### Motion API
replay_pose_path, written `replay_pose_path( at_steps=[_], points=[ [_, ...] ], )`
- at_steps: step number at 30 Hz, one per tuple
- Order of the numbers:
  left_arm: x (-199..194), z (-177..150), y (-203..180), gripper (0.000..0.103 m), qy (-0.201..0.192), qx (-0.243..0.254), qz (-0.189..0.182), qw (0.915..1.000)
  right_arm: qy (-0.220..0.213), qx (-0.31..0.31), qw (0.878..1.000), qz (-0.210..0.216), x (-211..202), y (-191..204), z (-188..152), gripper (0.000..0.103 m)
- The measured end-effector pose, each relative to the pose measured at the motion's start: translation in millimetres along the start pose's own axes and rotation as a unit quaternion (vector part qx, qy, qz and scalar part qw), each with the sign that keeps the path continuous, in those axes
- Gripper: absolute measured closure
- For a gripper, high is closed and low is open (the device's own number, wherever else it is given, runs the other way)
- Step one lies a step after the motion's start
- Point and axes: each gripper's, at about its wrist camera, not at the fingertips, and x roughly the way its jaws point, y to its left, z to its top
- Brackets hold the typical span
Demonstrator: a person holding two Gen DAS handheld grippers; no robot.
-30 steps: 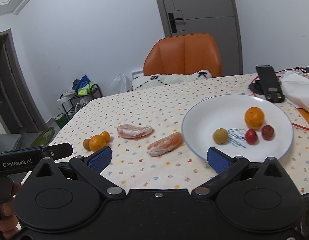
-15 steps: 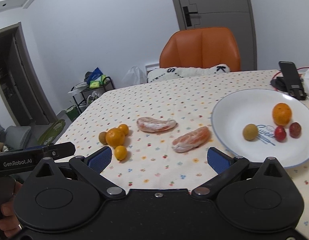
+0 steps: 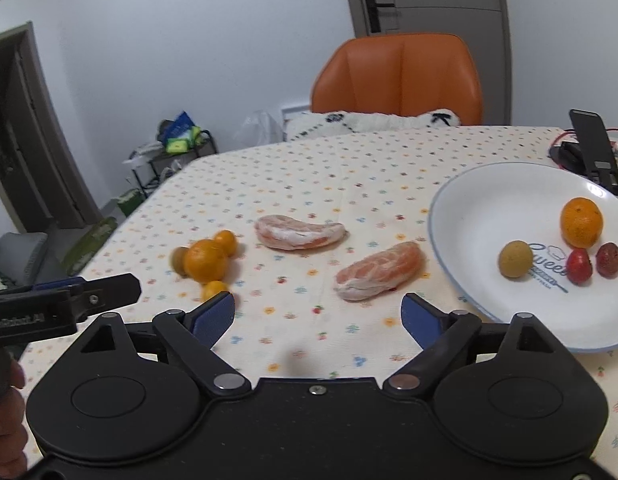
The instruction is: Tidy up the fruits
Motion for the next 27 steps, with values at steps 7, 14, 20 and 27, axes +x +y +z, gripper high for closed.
replay_pose_path(
  at_steps=[7, 14, 20, 27],
  points=[
    [17.5, 1.9, -14.4, 0.027, 0.012, 0.010, -0.018, 0.9997, 0.005, 0.003, 1.000, -0.009, 8.9, -10.3, 3.4, 0.015],
    [35.7, 1.4, -29.6, 0.042, 0.031, 0.021, -0.037, 0.9986, 0.007, 0.007, 1.000, -0.010, 16.3, -19.5, 6.1, 0.025],
    [50.1, 2.1, -39.4, 0.052, 0.045, 0.021, -0.050, 0.9975, 0.008, -0.001, 1.000, -0.010, 21.0, -20.7, 7.7, 0.033],
    [66.6, -0.2, -42.9, 0.067, 0.067, 0.024, -0.051, 0.9962, 0.006, -0.008, 1.000, -0.011, 26.4, -19.8, 11.9, 0.036]
  ],
)
